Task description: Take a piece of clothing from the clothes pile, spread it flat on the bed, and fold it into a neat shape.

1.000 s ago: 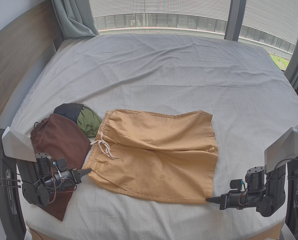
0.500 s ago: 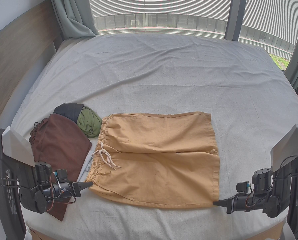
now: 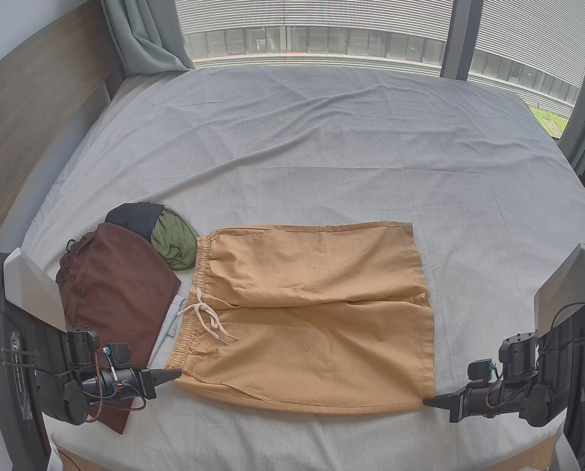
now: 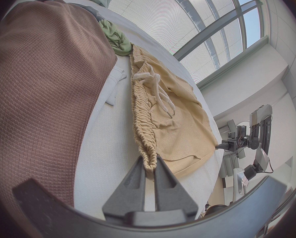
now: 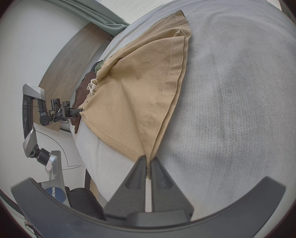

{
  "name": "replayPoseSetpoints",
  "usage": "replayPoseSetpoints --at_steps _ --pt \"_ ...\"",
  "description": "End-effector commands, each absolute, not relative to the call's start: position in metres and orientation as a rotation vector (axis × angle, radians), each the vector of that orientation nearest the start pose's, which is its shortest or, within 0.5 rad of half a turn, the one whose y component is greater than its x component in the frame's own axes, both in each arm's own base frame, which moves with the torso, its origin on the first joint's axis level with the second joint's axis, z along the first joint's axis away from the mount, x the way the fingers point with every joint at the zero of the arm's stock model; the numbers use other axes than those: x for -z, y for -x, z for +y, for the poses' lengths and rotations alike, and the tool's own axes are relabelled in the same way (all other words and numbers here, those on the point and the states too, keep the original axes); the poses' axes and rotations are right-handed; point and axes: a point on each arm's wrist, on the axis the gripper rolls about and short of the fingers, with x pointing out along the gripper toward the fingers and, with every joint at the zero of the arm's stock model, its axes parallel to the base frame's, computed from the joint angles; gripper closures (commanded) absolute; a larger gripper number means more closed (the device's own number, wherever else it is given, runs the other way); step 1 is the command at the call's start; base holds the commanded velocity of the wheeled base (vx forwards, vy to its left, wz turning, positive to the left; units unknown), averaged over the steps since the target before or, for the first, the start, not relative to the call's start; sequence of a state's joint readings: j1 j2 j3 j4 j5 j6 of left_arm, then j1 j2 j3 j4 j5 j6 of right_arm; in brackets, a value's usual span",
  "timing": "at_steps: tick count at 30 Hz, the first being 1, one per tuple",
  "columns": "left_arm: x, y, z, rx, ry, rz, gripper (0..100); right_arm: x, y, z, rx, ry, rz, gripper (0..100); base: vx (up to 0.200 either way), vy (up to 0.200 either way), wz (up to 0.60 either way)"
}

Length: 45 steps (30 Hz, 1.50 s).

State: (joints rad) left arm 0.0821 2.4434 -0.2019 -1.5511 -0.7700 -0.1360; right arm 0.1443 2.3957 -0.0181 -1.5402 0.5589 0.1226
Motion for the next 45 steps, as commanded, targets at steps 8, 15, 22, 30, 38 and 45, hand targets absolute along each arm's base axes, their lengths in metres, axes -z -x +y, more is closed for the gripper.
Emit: replayPoseSetpoints --at_steps 8,15,22,30,38,45 --pt "0.0525 -0.2565 0.0048 0.620 0.415 0.683 0 0.0479 -0.2040 0.0423 -0.612 -0.281 0.903 0 0.000 0.000 0.00" --pt "0.0524 -0.2569 0.0033 0.620 0.420 0.687 0 0.0459 -0.2050 0.0421 -0.611 -0.279 0.890 0 0.000 0.000 0.00" --pt "0.0528 -0.2576 0.0026 0.623 0.418 0.686 0 0.0472 -0.2058 0.0425 -0.611 -0.278 0.892 0 0.000 0.000 0.00" --pt "0.0577 -0.2573 0.0006 0.630 0.418 0.701 100 0.0463 -0.2058 0.0435 -0.616 -0.278 0.890 0 0.000 0.000 0.00" --pt "0.0600 -0.2575 0.0006 0.631 0.414 0.704 100 0.0461 -0.2069 0.0449 -0.644 -0.288 0.885 0 0.000 0.000 0.00" --pt "0.0596 -0.2572 0.0001 0.634 0.413 0.704 100 0.0476 -0.2066 0.0457 -0.659 -0.294 0.892 0 0.000 0.000 0.00"
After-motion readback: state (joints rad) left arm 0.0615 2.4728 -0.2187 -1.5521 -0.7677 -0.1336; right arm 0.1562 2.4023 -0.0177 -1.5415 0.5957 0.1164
